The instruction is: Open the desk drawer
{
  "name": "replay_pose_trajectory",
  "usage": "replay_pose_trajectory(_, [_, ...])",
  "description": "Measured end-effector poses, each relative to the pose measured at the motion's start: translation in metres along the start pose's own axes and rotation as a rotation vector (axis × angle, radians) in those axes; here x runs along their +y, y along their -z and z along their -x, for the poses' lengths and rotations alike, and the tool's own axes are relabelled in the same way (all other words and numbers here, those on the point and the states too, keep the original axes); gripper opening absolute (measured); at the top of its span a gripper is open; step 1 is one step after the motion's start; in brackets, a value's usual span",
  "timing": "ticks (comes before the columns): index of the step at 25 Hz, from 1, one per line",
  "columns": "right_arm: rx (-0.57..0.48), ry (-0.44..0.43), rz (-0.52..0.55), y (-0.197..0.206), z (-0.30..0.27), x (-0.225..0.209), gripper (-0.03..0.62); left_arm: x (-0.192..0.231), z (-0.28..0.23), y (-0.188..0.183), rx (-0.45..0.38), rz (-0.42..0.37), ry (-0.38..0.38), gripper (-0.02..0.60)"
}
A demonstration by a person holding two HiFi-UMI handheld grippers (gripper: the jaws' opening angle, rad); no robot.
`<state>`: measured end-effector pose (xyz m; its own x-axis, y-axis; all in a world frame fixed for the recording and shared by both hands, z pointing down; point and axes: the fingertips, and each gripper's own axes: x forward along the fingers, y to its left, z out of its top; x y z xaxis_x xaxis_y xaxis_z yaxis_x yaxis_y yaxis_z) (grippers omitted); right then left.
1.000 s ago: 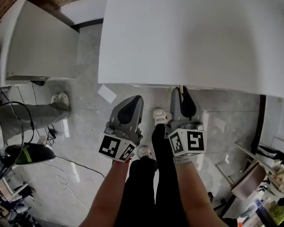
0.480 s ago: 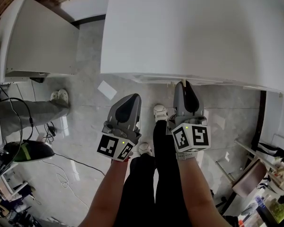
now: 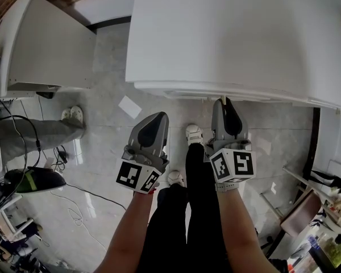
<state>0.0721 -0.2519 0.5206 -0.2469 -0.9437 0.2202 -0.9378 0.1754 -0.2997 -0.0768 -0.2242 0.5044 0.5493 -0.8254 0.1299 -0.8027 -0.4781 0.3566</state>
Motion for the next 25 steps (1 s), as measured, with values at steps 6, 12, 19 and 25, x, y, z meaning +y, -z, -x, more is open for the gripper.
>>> replay_pose_trajectory(6, [0.007,-0.006,0.015,0.002,0.006,0.002,0.072,-0.001,0.006,0.002,0.001,0.004,0.003,0.003])
replay_pose_trajectory(12, [0.009,-0.006,0.020,0.005,0.015,0.005,0.072,-0.007,0.010,0.005,0.004,0.006,0.016,0.003])
replay_pose_trajectory(19, [0.000,0.000,0.017,0.007,0.027,0.007,0.072,-0.018,0.014,0.008,0.003,0.000,0.041,0.003])
replay_pose_trajectory(25, [0.001,-0.005,0.024,0.013,0.039,0.011,0.071,-0.033,0.013,0.014,0.012,0.001,0.084,0.003])
